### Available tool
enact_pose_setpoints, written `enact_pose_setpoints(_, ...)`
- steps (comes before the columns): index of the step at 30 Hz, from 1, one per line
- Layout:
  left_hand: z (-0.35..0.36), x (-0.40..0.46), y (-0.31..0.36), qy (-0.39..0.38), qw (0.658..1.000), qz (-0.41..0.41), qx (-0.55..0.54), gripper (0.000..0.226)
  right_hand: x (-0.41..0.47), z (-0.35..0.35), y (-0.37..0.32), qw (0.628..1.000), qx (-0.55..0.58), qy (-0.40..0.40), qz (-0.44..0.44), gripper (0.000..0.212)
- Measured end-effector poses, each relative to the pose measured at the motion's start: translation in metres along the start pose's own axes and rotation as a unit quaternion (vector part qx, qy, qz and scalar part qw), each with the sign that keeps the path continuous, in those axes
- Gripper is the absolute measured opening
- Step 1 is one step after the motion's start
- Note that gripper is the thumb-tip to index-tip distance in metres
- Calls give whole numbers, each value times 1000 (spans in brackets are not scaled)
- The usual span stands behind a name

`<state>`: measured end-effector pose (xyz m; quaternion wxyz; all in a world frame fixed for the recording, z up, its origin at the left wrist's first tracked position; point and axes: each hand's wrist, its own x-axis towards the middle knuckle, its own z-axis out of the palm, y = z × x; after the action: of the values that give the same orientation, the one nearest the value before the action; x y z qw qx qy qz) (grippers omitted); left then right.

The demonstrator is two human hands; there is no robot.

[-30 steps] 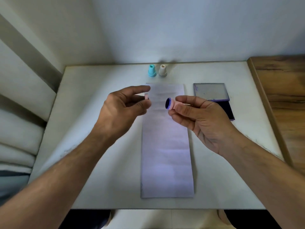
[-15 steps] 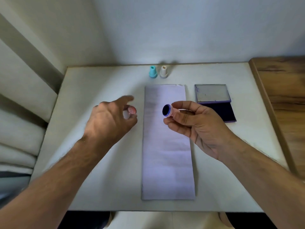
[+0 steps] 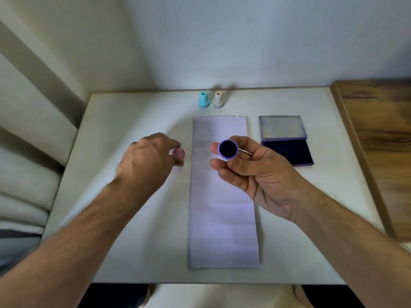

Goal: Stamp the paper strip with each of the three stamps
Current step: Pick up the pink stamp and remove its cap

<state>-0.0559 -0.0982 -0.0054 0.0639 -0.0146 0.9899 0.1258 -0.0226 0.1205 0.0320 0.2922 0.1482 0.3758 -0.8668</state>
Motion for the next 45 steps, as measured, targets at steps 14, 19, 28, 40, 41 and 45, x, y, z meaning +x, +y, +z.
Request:
enact_pose_setpoints(14, 7, -24, 41, 112, 974, 193, -31, 30, 1, -23, -23, 972, -49, 197, -115, 17)
enact_pose_setpoints(19, 13, -25, 43, 98, 975, 196, -25, 35, -16, -37, -47, 673, -629, 346, -177, 28)
enact_pose_setpoints(28, 15, -25, 39, 89, 977, 193, -26, 33, -7, -33, -45, 586, -750, 304, -46, 29)
enact_pose_setpoints(40, 22, -23, 36, 56, 982, 177, -20, 31, 9, -29, -53, 537, -791, 277, 92, 43)
enact_pose_setpoints(41, 24, -24, 35, 52, 983, 177, -16, 32, 10, -31, -51, 541, -786, 286, 82, 41)
enact_pose_setpoints(45, 27, -25, 32, 51, 978, 201, 8, 32, 12, -35, -50, 540, -783, 299, 73, 39)
